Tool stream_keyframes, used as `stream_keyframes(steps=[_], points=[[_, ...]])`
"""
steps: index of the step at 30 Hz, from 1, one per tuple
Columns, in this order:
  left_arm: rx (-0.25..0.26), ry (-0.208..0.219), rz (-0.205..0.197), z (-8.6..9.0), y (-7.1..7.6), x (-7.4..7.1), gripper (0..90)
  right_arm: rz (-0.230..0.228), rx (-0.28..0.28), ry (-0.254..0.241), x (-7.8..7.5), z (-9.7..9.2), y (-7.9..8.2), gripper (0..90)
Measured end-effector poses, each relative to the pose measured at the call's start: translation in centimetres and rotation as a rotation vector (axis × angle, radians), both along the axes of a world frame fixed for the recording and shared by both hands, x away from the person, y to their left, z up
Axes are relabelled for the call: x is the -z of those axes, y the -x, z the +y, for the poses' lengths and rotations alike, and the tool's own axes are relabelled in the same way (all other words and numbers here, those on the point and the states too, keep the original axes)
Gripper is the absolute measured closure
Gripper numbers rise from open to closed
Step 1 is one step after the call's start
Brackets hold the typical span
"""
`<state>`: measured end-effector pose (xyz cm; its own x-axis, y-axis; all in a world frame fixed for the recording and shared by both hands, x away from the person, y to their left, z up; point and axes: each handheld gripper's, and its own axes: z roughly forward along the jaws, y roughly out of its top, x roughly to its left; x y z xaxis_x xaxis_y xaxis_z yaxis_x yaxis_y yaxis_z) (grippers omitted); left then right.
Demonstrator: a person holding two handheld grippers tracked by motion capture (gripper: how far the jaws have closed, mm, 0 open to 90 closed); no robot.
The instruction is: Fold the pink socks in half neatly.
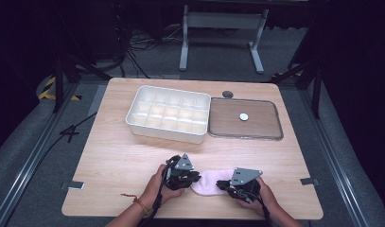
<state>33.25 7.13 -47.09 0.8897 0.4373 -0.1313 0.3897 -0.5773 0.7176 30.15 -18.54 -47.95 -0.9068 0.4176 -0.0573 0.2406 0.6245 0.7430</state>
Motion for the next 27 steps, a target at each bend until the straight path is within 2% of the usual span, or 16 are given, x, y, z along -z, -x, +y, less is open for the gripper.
stream_keyframes(steps=[7, 18, 23, 27], points=[[-0.020, 0.031, -0.015, 0.5, 0.1, -0.7, 81.7, -0.004, 0.010, 0.003, 0.0, 0.6, -0.3, 86.5], [-0.022, 0.080, -0.041, 0.6, 0.5, -1.6, 81.6, 0.004, 0.012, 0.002, -0.1, 1.9, -1.0, 86.6], [-0.029, 0.084, -0.046, 0.8, 0.5, -1.8, 81.6, 0.012, 0.012, 0.005, -0.2, 2.5, -1.2, 86.3], [-0.029, 0.083, -0.049, 1.1, 0.3, -1.9, 81.7, 0.005, 0.001, -0.009, -0.6, 2.0, -1.1, 84.9]])
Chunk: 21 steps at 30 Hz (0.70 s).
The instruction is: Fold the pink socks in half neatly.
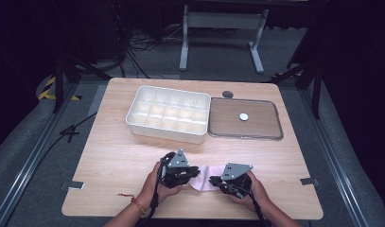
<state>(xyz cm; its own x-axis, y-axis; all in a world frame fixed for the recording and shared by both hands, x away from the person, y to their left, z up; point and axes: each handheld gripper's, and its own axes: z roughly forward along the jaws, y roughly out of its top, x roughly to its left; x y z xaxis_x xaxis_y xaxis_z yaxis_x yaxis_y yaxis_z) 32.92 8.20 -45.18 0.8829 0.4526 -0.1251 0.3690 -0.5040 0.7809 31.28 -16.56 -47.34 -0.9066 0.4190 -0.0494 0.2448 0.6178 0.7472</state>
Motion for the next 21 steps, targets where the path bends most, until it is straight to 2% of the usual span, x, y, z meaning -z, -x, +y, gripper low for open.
stream_keyframes(steps=[4, 7, 10, 15, 21], points=[[-0.002, -0.001, 0.006, 0.1, -0.1, 0.0, 81.4, -0.024, 0.029, -0.036, -1.2, -1.2, -0.2, 84.9], [-0.008, -0.003, 0.004, 0.1, -0.1, -0.1, 81.1, -0.035, 0.048, -0.027, -1.5, -1.9, -0.4, 84.9], [-0.011, -0.010, -0.003, 0.0, 0.0, 0.0, 81.1, -0.026, 0.067, -0.004, -1.0, -3.0, -0.8, 85.0], [-0.008, -0.013, -0.015, -0.5, -0.2, -0.3, 81.4, 0.005, 0.064, 0.039, 0.0, -3.1, -1.1, 85.6], [-0.006, -0.007, -0.025, -0.6, -0.3, -0.5, 81.5, 0.016, 0.067, 0.035, 0.2, -2.7, -1.2, 87.1]])
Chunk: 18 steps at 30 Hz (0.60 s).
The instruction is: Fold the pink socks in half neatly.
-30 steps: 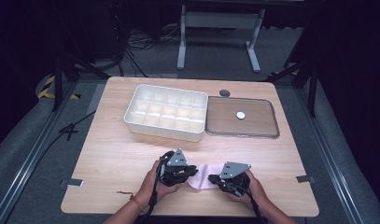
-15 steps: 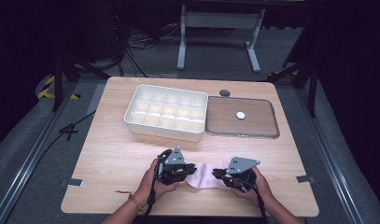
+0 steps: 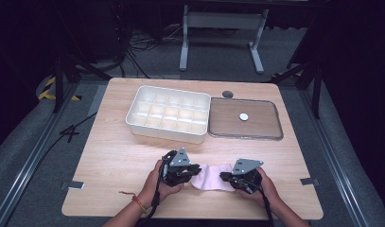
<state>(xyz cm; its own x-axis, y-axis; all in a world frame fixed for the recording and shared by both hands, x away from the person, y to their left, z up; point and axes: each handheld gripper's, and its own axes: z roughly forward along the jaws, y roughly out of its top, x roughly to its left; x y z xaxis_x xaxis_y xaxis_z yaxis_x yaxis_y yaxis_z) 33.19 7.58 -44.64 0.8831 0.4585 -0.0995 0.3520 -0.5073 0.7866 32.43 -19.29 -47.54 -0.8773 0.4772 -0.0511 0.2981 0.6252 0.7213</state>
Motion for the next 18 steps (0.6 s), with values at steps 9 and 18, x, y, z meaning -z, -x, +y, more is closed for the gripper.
stream_keyframes(steps=[9, 18], points=[[0.028, 0.003, -0.033, -1.3, -0.3, -0.8, 81.7, -0.012, -0.004, 0.000, 0.1, 0.6, 0.0, 87.0], [0.014, 0.014, -0.041, -0.9, -0.2, -1.1, 82.8, -0.040, 0.009, -0.066, -1.6, -0.9, 0.1, 84.7]])
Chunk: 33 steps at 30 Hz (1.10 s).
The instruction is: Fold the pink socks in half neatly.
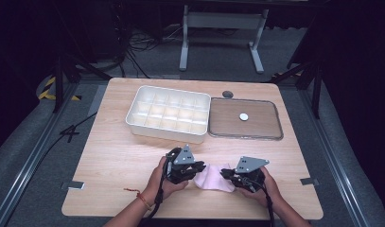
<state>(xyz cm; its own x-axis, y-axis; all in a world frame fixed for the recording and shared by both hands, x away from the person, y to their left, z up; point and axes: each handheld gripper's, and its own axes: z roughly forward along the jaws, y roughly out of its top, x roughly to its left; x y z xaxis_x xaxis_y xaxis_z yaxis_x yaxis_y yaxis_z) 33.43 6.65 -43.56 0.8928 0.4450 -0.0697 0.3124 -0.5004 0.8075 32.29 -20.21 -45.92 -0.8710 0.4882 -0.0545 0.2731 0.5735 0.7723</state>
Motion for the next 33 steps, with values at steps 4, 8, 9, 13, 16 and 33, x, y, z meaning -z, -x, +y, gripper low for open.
stream_keyframes(steps=[4, 8, 9, 13, 16, 33], points=[[0.002, 0.005, -0.003, 0.0, 0.1, -0.1, 86.1, 0.002, 0.024, 0.021, 0.0, -1.3, -0.1, 84.7], [0.016, -0.003, -0.006, -0.3, 0.1, -0.1, 86.6, 0.025, 0.046, 0.035, 0.5, -2.3, -0.3, 84.5], [0.017, -0.008, -0.004, -0.5, 0.2, 0.0, 86.7, 0.032, 0.049, 0.040, 0.6, -2.3, -0.4, 84.5], [0.025, -0.008, 0.003, -0.5, 0.1, 0.1, 87.4, 0.035, 0.037, 0.060, 0.9, -1.9, -0.4, 84.8], [0.022, -0.009, 0.023, -0.5, 0.0, 0.4, 87.9, 0.037, 0.032, 0.063, 1.1, -1.7, -0.3, 84.9], [0.007, -0.021, 0.004, -1.2, -0.1, -0.1, 89.4, 0.041, 0.037, 0.054, 1.3, -0.8, -0.1, 85.3]])
